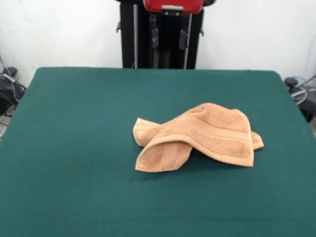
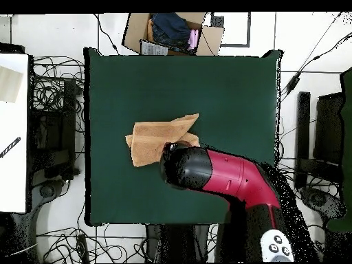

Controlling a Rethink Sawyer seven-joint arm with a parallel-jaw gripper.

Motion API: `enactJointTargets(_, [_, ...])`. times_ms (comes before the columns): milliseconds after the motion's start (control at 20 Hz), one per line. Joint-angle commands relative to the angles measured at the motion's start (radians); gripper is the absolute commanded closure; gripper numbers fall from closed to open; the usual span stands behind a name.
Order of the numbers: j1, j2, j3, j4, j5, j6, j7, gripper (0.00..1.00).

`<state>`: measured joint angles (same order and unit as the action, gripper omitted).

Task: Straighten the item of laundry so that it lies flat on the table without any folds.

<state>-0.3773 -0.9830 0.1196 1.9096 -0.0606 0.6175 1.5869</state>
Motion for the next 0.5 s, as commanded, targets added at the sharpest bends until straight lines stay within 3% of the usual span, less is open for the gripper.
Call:
enactJointTargets(50, [-0.050, -0.005, 0.078, -0.015, -0.075, 0.167, -0.127, 0.00])
enactJointTargets(500, [-0.056, -0.032, 0.088, 0.021, -0.074, 0.153, -0.112, 0.00])
